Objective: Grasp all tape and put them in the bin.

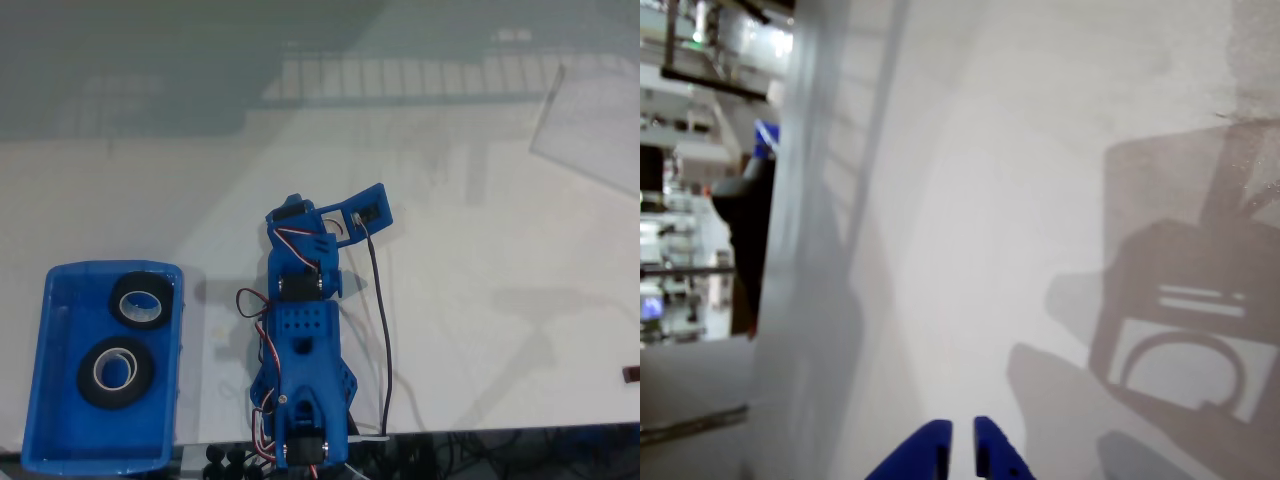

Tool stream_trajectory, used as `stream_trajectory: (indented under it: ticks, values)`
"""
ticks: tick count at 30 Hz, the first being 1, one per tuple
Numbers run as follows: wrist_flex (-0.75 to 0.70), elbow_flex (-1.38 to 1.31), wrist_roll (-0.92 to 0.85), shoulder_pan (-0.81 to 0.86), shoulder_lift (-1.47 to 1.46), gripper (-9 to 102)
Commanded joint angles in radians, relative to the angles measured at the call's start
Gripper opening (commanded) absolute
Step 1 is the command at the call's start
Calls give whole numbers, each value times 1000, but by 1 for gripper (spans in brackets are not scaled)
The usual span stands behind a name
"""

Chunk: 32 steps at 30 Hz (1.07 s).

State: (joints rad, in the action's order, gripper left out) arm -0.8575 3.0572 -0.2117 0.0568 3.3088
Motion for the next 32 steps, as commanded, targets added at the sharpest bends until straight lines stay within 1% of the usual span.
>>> stream_trajectory:
  ticks: [1, 32]
  values:
    - [-3, 18, -14, 9, 15, 0]
    - [9, 23, -29, 9, 15, 0]
